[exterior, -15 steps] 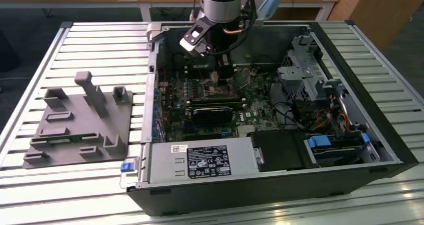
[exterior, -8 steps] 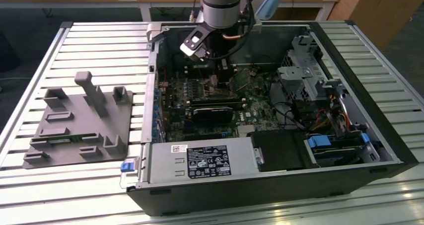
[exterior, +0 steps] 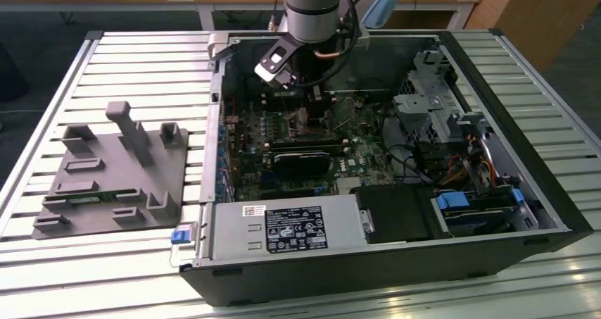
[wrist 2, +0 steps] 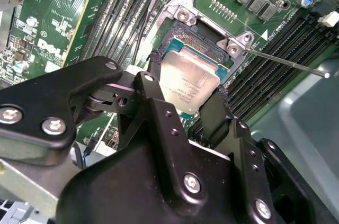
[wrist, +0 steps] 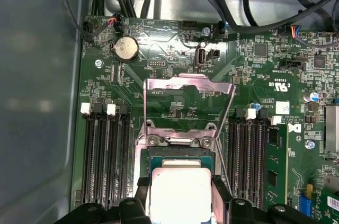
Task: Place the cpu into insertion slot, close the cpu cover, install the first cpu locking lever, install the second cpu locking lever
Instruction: 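Place the cpu into insertion slot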
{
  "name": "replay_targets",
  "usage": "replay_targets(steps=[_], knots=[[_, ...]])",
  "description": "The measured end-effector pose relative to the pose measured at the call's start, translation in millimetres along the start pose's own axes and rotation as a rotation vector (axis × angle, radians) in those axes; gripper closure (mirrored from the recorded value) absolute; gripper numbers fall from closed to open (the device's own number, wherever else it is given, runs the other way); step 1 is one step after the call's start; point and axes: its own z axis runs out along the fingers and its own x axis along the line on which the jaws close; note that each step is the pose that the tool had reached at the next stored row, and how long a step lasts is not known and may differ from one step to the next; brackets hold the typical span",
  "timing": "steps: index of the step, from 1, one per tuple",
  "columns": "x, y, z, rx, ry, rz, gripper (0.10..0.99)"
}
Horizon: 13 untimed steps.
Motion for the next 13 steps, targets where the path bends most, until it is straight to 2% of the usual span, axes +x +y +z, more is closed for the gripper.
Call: replay_targets(steps=[13], knots=[[0.5,-0.6,9.9,0.0,-0.0004,0.005,0.545]])
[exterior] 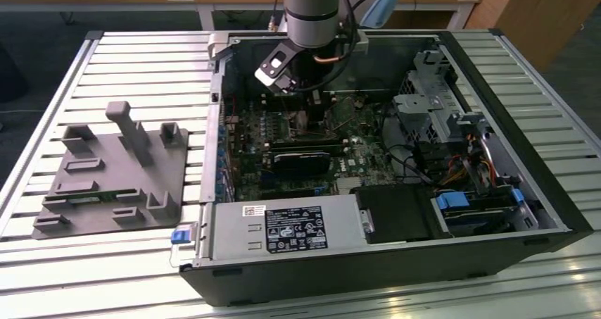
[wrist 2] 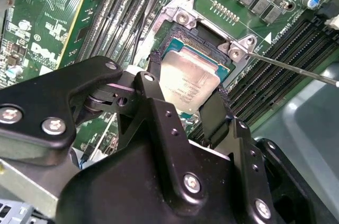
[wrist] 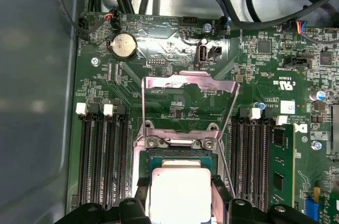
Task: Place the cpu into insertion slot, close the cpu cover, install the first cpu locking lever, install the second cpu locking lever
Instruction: 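Place the cpu into insertion slot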
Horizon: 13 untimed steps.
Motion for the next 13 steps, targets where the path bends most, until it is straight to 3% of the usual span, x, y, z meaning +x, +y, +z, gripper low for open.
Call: replay_targets(steps=[13], knots=[[0.4,-0.9,8.4,0.0,-0.0002,0.001,0.545]])
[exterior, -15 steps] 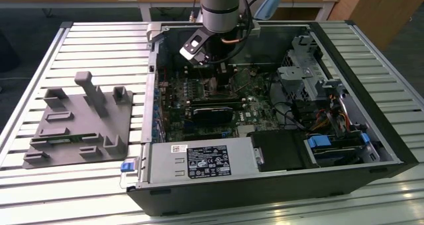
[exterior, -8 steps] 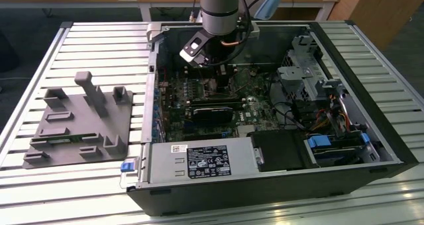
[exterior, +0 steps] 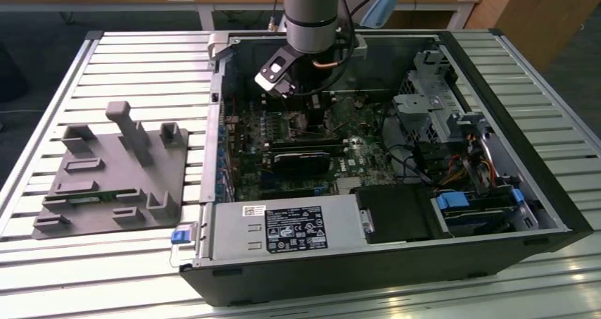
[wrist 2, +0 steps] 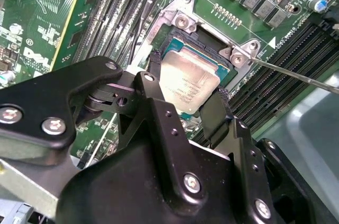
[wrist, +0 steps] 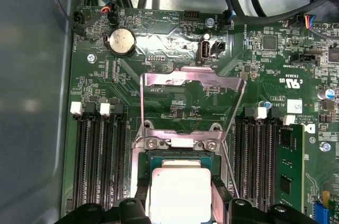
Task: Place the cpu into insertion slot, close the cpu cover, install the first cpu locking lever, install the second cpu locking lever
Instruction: 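Place the cpu into insertion slot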
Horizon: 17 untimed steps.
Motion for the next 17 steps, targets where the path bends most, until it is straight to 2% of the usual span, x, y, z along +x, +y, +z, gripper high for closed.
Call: replay_targets(steps=[17], knots=[[0.1,-0.5,6.4,0.001,-0.0006,0.0,0.545]])
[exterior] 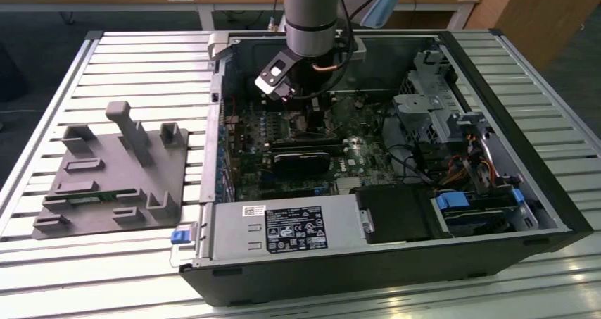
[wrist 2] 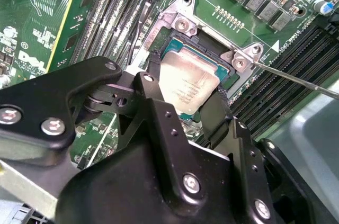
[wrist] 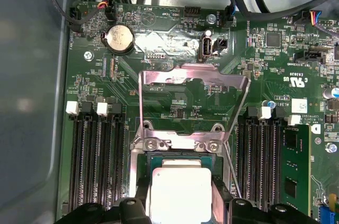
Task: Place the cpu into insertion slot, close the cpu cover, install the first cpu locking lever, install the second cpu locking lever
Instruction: 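Place the cpu into insertion slot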
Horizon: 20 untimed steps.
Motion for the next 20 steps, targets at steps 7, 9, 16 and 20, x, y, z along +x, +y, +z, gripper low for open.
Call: replay_targets(steps=[7,9,16,20], knots=[[0.1,0.1,0.3,0.0,0.0005,0.0,0.545],[0.1,0.1,0.3,0.0,0.0005,0.0,0.545],[0.2,0.1,0.4,0.0,0.0005,0.0,0.471],[0.1,0.1,-0.9,0.0,0.0004,0.0,0.471]])
